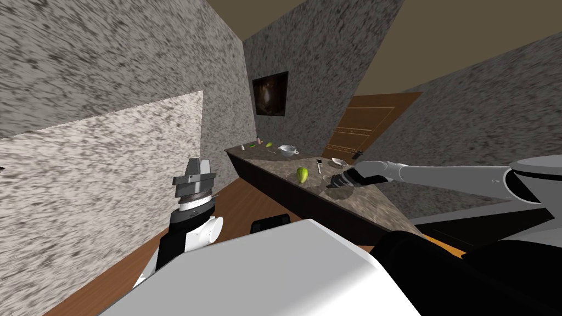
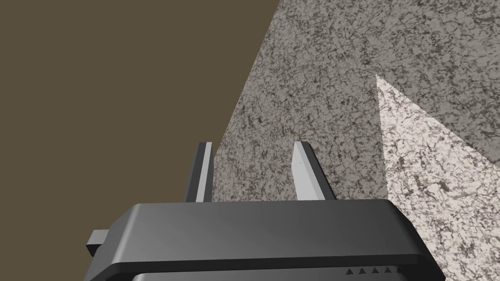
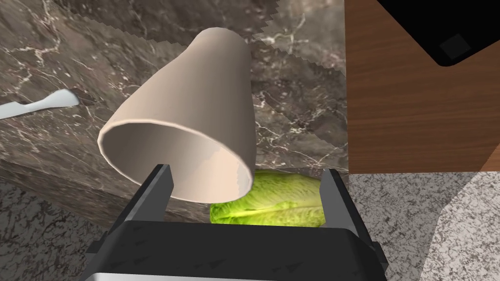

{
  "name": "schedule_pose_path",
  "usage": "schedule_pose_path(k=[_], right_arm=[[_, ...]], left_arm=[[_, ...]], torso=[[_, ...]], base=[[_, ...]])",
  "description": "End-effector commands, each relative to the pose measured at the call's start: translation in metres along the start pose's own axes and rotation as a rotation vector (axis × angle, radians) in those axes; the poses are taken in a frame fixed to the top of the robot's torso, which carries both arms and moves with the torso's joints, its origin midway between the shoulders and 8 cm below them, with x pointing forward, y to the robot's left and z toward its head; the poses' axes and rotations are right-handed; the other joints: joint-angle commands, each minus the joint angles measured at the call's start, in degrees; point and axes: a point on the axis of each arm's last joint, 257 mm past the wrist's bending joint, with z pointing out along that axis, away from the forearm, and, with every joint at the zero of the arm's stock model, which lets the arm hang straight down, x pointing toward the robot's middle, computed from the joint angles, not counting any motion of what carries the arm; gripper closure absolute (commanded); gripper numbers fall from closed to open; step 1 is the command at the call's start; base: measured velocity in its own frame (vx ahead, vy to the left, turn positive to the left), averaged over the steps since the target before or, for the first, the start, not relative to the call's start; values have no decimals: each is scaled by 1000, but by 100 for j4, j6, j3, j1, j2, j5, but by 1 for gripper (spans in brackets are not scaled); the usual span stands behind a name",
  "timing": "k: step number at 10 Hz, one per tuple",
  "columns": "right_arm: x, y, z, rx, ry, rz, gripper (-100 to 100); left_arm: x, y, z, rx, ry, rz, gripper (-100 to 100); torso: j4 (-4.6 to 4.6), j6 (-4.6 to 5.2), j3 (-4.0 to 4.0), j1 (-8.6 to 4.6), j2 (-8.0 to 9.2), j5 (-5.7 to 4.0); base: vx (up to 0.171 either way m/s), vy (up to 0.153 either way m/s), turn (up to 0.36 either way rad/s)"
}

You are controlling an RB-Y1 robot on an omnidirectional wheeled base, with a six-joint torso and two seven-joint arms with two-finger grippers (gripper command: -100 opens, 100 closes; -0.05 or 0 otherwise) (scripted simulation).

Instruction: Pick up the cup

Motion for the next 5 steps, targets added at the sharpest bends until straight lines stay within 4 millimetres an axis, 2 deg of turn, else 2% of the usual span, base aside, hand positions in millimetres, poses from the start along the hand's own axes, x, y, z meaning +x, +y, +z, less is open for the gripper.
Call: schedule_pose_path(k=[1,4,5], right_arm=[[-3,6,5,1,-1,2,-100],[-11,18,12,2,-7,0,-100],[-10,15,10,1,-6,-4,-100]], left_arm=[[0,0,0,0,0,0,0],[0,0,0,0,0,0,0],[0,0,0,0,0,0,0]], torso=[[0,0,0,0,0,0],[0,-1,-1,5,-1,1],[0,0,1,5,1,1]], base=[[7,-42,1],[6,-37,2],[1,-17,2]])
